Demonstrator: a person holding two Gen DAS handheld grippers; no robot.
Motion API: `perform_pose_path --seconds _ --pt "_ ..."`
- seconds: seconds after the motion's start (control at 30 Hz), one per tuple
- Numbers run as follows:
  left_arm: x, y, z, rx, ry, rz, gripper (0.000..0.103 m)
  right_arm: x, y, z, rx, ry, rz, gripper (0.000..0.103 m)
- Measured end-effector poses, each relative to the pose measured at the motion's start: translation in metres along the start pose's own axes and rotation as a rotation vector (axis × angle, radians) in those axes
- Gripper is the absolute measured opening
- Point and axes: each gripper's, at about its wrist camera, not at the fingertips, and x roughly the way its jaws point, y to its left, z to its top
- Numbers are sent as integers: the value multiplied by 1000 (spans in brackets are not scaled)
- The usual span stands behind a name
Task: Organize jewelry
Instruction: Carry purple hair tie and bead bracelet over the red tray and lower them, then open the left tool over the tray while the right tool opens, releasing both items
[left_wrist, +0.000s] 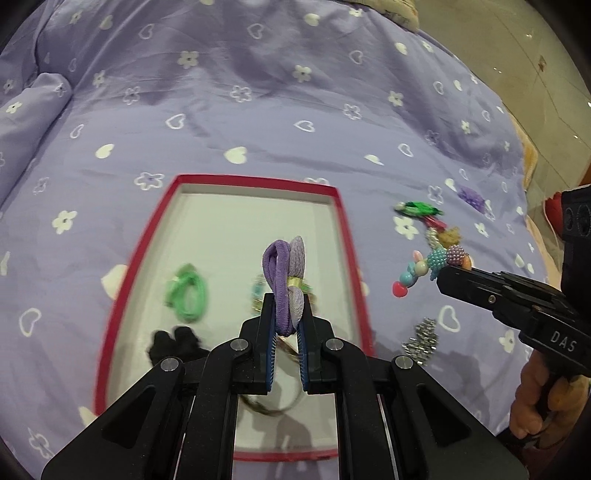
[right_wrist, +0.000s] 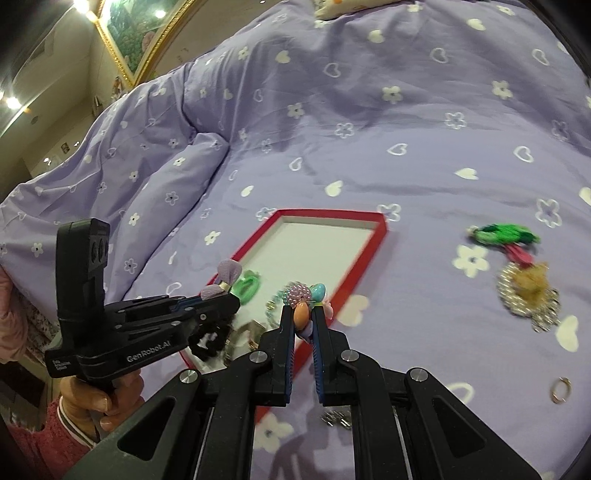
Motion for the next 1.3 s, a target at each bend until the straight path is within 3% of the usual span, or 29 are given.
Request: perform_pose_path --seconds 0.27,0.6,1.0,1.1,1.3 --pt "19 34 15 -23 21 52 9 42 15 15 0 32 27 8" --pt "63 52 32 11 83 106 9 93 13 25 5 95 -1 8" --pt "87 61 26 -13 143 101 11 125 1 17 6 185 -38 9" --pt "88 59 26 -2 146 100 14 127 0 16 6 194 -31 10" --pt "87 61 26 -11 148 108 33 128 3 18 -13 199 -35 13"
